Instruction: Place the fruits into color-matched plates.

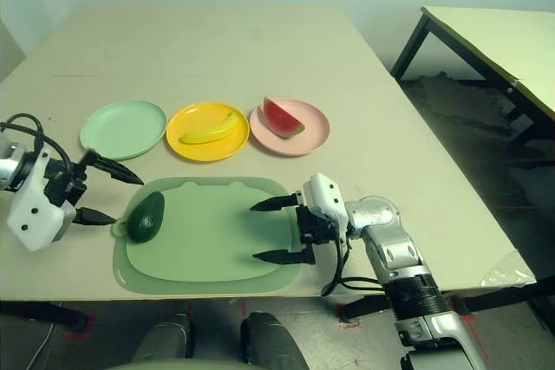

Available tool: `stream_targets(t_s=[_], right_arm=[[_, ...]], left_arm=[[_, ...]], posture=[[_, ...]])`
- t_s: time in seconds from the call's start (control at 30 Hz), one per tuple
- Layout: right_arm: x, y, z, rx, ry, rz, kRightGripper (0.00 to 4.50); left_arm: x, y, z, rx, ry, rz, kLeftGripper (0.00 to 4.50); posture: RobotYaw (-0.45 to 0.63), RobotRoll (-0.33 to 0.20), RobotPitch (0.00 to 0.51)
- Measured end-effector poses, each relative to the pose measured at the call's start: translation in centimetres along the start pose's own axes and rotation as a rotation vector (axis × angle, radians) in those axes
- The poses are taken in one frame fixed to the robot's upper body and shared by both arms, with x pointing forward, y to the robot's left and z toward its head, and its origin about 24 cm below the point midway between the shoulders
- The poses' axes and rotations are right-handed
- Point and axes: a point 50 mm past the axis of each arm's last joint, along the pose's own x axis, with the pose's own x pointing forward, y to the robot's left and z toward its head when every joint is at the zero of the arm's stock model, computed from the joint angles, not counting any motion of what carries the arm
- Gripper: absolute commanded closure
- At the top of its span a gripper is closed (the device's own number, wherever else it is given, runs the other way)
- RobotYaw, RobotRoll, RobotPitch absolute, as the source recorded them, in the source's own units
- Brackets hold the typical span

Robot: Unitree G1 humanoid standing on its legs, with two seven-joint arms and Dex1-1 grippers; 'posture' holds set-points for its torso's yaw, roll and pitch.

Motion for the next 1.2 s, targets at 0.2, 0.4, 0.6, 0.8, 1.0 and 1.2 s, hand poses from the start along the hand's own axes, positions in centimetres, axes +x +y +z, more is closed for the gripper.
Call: stream_targets(t_s=[0.2,0.4,0.6,0.8,1.0,1.2], right_arm=[[0.6,0.0,0.4,0.032,-0.058,-0.02,0.01],[0.7,0.4,0.3,0.037,-0.062,-0.028,0.01],[0.8,0.4,0.3,0.039,-0.062,-0.041,0.01],[0.9,0.4,0.4,0.036,-0.064,-0.05,0.01],[1.2,0.6,0.8,0.029,-0.068,-0.058,0.01],[1.4,1.1,0.8,0.038,-0.071,-0.064,0.01]], left_arm=[[0.6,0.0,0.2,0.041,-0.021,-0.045,0.0],[0.9,0.0,-0.3,0.078,-0.001,-0.058,0.0],[2.1,-0.2,-0.6,0.125,0.006,-0.074,0.0],[3.5,-0.2,-0.7,0.166,0.002,-0.103,0.0],[4.3,0.2,-0.6,0.187,-0.001,-0.094,0.0],[4.8,0.5,-0.8,0.207,0.026,-0.118,0.0]], posture=[[0.05,0.0,0.076],[0.04,0.0,0.076],[0.03,0.0,0.079],[0.03,0.0,0.08],[0.03,0.0,0.078],[0.01,0.0,0.076]])
